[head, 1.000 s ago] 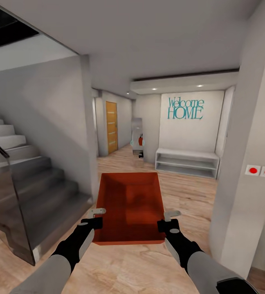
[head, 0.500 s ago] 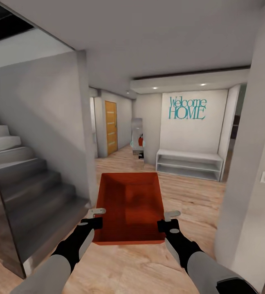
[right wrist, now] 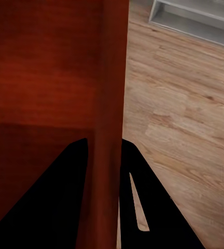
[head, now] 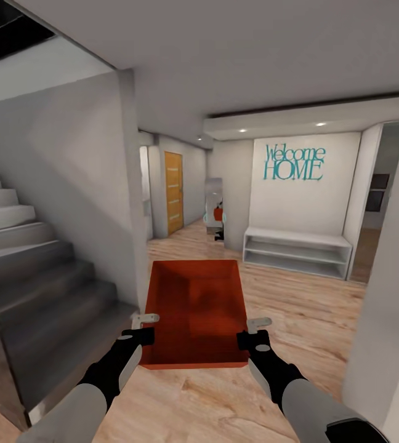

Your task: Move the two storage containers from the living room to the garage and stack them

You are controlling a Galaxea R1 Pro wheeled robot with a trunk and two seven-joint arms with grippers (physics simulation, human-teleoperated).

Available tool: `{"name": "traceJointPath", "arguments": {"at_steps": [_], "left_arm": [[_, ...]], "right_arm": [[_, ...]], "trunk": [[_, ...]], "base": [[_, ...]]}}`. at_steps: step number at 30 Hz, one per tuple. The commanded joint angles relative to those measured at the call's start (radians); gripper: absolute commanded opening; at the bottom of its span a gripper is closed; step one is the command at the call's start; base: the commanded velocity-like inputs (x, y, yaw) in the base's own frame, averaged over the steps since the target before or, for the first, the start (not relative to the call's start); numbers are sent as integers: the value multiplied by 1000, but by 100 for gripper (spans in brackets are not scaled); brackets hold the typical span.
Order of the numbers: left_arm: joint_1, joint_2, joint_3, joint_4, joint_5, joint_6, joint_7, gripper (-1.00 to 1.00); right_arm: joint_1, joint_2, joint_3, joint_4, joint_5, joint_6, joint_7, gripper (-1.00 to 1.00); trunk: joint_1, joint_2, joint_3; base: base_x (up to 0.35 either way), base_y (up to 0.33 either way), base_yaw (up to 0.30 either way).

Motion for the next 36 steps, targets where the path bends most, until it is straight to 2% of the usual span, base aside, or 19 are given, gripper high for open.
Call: {"name": "traceJointPath", "arguments": {"at_steps": [1,16,36], "left_arm": [[-1,2,21,-5,-16,-21,15,-100],[-1,2,21,-6,-16,-21,15,-100],[-1,1,21,-4,-16,-21,15,-100]], "right_arm": [[0,-6,-3,3,0,0,-7,-100],[0,-6,-3,3,-1,0,-8,-100],[0,-7,-3,3,-1,0,-8,-100]], "trunk": [[1,-1,-1],[1,-1,-1],[1,-1,-1]], "base": [[323,0,26],[323,0,-162],[323,0,-9]]}}
